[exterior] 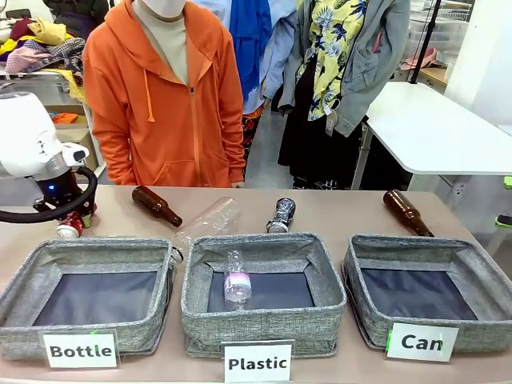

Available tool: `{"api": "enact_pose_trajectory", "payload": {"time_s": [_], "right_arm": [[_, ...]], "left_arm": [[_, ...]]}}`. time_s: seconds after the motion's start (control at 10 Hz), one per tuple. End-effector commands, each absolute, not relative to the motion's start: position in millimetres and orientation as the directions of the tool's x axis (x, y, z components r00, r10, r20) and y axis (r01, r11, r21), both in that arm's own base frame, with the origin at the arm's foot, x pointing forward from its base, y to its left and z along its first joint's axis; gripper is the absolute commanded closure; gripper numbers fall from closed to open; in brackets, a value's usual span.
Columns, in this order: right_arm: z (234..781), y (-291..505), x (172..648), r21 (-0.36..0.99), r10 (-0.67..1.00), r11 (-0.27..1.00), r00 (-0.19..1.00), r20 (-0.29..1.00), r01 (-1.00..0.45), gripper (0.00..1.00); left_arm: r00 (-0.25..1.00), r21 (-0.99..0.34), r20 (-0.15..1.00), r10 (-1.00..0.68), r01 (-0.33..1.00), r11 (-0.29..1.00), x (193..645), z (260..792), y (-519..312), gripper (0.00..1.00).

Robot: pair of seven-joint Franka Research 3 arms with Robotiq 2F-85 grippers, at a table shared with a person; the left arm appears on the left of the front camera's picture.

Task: Sort the can waste into the basket.
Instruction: Pick up the can waste from the table and place it in the right Fabric basket.

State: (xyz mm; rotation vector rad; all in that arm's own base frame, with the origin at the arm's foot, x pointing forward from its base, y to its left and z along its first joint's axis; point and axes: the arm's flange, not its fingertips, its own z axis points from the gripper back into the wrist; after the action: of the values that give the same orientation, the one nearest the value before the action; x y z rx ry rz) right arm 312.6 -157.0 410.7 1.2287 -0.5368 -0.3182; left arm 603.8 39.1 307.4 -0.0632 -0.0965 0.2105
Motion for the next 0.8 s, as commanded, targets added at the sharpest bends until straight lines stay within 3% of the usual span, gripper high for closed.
{"api": "enact_pose_trajectory", "payload": {"time_s": [0.0, 0.5, 0.7], "right_arm": [[413, -157, 317, 0.949, -0.514, 0.305, 0.825, 0.236, -0.082, 0.00], [413, -157, 317, 0.949, -0.514, 0.305, 0.825, 0.236, -0.082, 0.00], [413, -157, 317, 0.949, -0.514, 0.305, 0.825, 0.236, -0.082, 0.00]], "left_arm": [[0.976, -0.049, 0.102, 0.192, -0.188, 0.981, 608, 306, 39, 0.97], [0.970, -0.060, 0.159, 0.186, -0.179, 0.982, 597, 329, 43, 1.00], [0.948, -0.095, 0.296, 0.120, -0.096, 0.991, 548, 408, 45, 1.00]]}}
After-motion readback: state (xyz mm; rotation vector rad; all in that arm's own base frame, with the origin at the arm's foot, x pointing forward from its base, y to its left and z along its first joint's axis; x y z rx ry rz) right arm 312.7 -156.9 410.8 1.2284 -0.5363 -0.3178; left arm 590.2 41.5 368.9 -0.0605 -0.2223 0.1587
